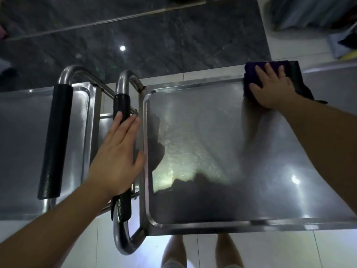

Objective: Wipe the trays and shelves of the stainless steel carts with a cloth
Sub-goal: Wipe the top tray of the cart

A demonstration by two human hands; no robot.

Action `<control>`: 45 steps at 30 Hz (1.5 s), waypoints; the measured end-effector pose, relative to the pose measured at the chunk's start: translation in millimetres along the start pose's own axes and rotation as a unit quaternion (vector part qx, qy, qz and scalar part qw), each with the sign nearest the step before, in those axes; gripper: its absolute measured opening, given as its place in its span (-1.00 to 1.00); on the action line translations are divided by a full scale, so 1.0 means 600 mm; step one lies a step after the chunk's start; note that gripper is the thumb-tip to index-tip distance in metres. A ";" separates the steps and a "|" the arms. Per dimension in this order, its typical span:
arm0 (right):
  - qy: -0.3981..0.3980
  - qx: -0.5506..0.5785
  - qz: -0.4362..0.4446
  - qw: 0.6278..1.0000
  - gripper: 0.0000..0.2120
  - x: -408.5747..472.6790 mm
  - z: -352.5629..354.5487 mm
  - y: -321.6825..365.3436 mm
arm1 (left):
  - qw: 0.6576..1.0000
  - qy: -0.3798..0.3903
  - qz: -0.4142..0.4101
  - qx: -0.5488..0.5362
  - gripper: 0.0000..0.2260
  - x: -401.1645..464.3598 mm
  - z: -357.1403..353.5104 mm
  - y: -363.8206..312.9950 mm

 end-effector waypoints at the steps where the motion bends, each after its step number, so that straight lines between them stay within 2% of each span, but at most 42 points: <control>1: 0.002 -0.001 0.007 1.000 -0.37 -0.006 -0.003 0.004 | 1.000 -0.003 0.000 0.001 -0.29 0.000 0.000 -0.001; 5: 0.000 -0.021 0.052 0.998 -0.39 -0.097 -0.066 0.013 | 1.000 -0.007 0.010 0.000 -0.30 0.001 0.003 -0.004; 10: -0.003 -0.049 0.160 0.986 -0.37 -0.352 -0.199 0.001 | 1.000 -0.006 0.007 0.001 -0.31 0.000 0.004 -0.008; 14: 0.040 -0.110 0.258 0.959 -0.40 -0.519 -0.287 -0.007 | 1.000 -0.004 0.003 0.001 -0.32 -0.002 0.005 -0.007; 17: 0.053 -0.119 0.291 0.948 -0.42 -0.489 -0.271 -0.003 | 1.000 -0.005 -0.001 0.001 -0.33 0.000 0.006 -0.005; 19: 0.028 -0.105 0.269 0.957 -0.41 -0.417 -0.239 0.001 | 1.000 -0.006 -0.004 0.004 -0.34 0.000 0.006 -0.004; 23: -0.054 -0.059 0.110 0.991 -0.36 -0.230 -0.150 0.016 | 1.000 -0.002 -0.008 0.013 -0.32 -0.002 0.006 -0.003; 25: -0.052 -0.022 0.036 0.998 -0.35 -0.148 -0.115 0.037 | 1.000 0.000 -0.009 0.015 -0.31 -0.003 0.008 -0.005; 28: -0.049 0.023 -0.015 0.998 -0.33 -0.076 -0.088 0.096 | 1.000 0.005 -0.009 0.013 -0.31 -0.004 0.008 -0.006; 30: -0.043 0.020 0.001 0.999 -0.33 -0.065 -0.101 0.146 | 1.000 0.003 -0.011 0.014 -0.30 -0.003 0.009 -0.006; 32: -0.024 -0.002 0.060 0.998 -0.34 -0.088 -0.128 0.204 | 1.000 0.003 -0.009 0.015 -0.30 -0.003 0.009 -0.006; 37: 0.046 -0.064 0.212 0.974 -0.35 -0.251 -0.238 0.298 | 1.000 0.001 -0.003 0.017 -0.31 -0.003 0.010 -0.009; 40: 0.058 -0.022 0.275 0.959 -0.39 -0.390 -0.293 0.258 | 1.000 -0.003 -0.002 0.016 -0.32 -0.003 0.009 -0.010; 42: 0.087 -0.045 0.304 0.947 -0.40 -0.478 -0.329 0.200 | 1.000 -0.006 -0.005 0.012 -0.33 -0.003 0.008 -0.009; 45: 0.089 -0.073 0.284 0.952 -0.41 -0.553 -0.343 0.093 | 1.000 -0.010 -0.005 0.006 -0.34 -0.002 0.005 -0.005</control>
Point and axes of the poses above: each hand's wrist, its own x-axis towards the middle knuckle, its own z-axis out of the back of the hand, y = z × x, the point moved 6 cm from there along x, towards the middle knuckle, and after that the axes turned 7 degrees about x, right-handed, at the moved point
